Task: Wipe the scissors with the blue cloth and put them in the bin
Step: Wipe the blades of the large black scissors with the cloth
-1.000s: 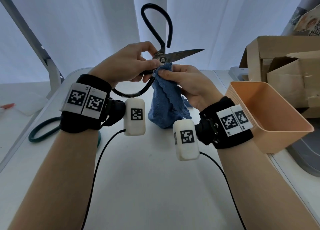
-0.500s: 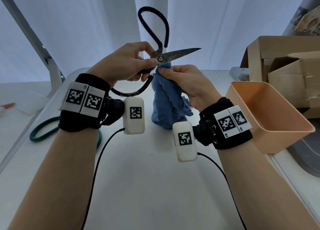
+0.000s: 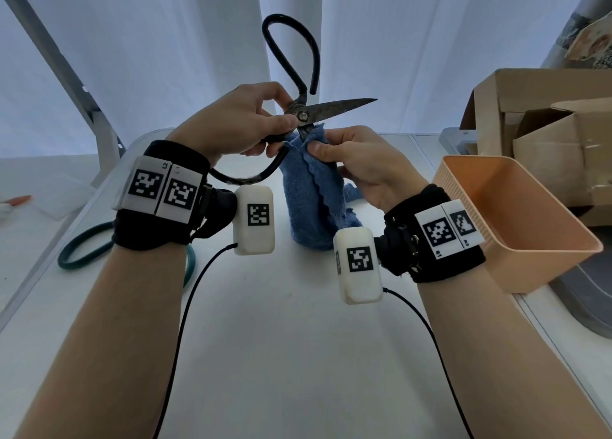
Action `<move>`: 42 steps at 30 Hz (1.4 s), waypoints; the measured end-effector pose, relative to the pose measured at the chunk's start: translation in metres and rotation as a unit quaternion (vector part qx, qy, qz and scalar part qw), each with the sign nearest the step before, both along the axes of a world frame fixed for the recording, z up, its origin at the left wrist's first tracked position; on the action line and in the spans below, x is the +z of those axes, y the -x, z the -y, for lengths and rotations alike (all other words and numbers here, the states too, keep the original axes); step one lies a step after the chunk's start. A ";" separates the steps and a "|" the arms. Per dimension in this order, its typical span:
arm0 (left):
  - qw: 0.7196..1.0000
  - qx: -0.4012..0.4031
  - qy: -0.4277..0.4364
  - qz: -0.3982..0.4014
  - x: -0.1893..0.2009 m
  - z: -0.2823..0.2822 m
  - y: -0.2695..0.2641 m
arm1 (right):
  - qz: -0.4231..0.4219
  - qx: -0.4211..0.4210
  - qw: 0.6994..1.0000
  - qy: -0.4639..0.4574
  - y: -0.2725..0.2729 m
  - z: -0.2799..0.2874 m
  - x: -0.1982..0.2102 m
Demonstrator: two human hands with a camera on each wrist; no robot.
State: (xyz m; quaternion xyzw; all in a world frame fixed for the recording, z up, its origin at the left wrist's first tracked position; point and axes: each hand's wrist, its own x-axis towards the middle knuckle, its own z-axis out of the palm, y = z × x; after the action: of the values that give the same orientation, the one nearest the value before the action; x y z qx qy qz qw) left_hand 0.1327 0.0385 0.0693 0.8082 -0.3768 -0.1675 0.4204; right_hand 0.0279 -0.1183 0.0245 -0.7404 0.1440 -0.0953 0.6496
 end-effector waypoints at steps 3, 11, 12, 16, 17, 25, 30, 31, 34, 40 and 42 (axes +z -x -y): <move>1.000 0.001 0.005 0.001 0.000 0.001 0.000 | 0.001 -0.007 1.000 0.005 0.000 -0.001 -0.001; 1.000 0.003 0.003 -0.002 0.001 -0.001 0.000 | -0.004 0.026 1.000 0.010 0.003 0.002 0.000; 1.000 0.004 0.005 0.000 0.001 -0.001 0.000 | -0.005 0.018 1.000 0.011 0.002 0.002 0.000; 1.000 0.016 0.011 -0.001 0.002 0.000 0.002 | 0.004 -0.022 1.000 -0.020 -0.001 -0.003 -0.001; 1.000 0.017 0.011 -0.003 0.002 -0.001 0.002 | 0.006 -0.026 0.999 -0.026 -0.001 -0.003 -0.002; 1.000 0.020 0.009 -0.001 0.001 0.000 0.002 | -0.007 -0.016 1.000 0.005 0.001 -0.002 -0.001; 1.000 0.023 0.012 -0.007 0.002 -0.002 0.001 | -0.001 -0.012 1.000 -0.007 0.000 -0.004 0.000; 1.000 0.021 0.012 -0.005 0.002 -0.002 0.001 | -0.002 -0.005 1.000 -0.001 0.001 -0.004 0.000; 1.000 0.023 0.013 -0.002 0.002 -0.002 0.001 | -0.006 -0.010 1.000 0.005 0.001 -0.003 0.000; 1.000 0.021 0.012 -0.002 0.002 -0.001 0.001 | -0.004 -0.023 1.000 -0.015 0.001 -0.004 0.001; 1.000 0.017 0.013 0.001 0.002 -0.001 0.001 | -0.008 -0.008 1.000 -0.007 0.002 -0.003 0.001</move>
State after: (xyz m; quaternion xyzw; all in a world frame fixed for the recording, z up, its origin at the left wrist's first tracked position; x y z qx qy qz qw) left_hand 0.1321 0.0393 0.0712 0.8093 -0.3652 -0.1545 0.4333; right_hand 0.0262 -0.1158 0.0256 -0.7355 0.1555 -0.0939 0.6527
